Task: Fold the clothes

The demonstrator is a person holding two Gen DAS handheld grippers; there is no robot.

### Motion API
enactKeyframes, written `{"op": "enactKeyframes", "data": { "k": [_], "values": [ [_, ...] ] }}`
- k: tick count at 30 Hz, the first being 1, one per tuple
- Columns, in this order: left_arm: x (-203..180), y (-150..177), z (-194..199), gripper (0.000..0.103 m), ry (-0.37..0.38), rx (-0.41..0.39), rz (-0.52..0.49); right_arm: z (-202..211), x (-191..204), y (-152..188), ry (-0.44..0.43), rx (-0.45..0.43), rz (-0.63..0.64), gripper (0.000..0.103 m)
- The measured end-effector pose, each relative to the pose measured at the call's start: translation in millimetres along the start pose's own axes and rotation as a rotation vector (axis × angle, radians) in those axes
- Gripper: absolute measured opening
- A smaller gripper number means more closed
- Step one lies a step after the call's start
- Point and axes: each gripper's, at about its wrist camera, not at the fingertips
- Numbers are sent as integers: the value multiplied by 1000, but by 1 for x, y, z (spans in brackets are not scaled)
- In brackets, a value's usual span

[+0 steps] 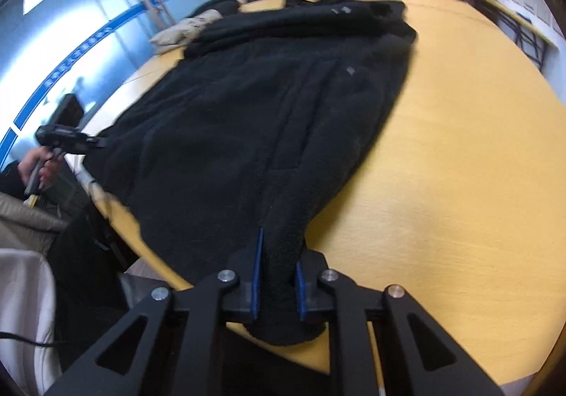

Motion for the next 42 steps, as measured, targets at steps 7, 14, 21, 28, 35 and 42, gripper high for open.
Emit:
{"op": "enactKeyframes", "data": {
  "k": [7, 14, 21, 28, 35, 42],
  "values": [
    [4, 56, 53, 10, 122, -32, 27, 42, 45, 17, -54, -24, 49, 14],
    [-30, 91, 124, 9, 447, -243, 44, 117, 66, -24, -20, -262, 34, 13],
    [-57, 37, 125, 9, 573, -354, 48, 121, 47, -116, -71, -410, 52, 13],
    [-75, -59, 119, 9, 557, -483, 65, 102, 20, -181, -79, -464, 40, 13],
    [-74, -178, 92, 10, 468, -510, 100, 59, -67, -257, -67, -399, -97, 14],
    [-59, -280, 34, 11, 359, -446, 147, -26, -164, -296, -123, -279, -315, 15]
  ]
}}
Point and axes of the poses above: each gripper's, at about its wrist camera, not at the fingertips, and z roughly against the way its jaws point, x to its left, y to its underside, and after that the axes turned 6 degrees about x, right-handed
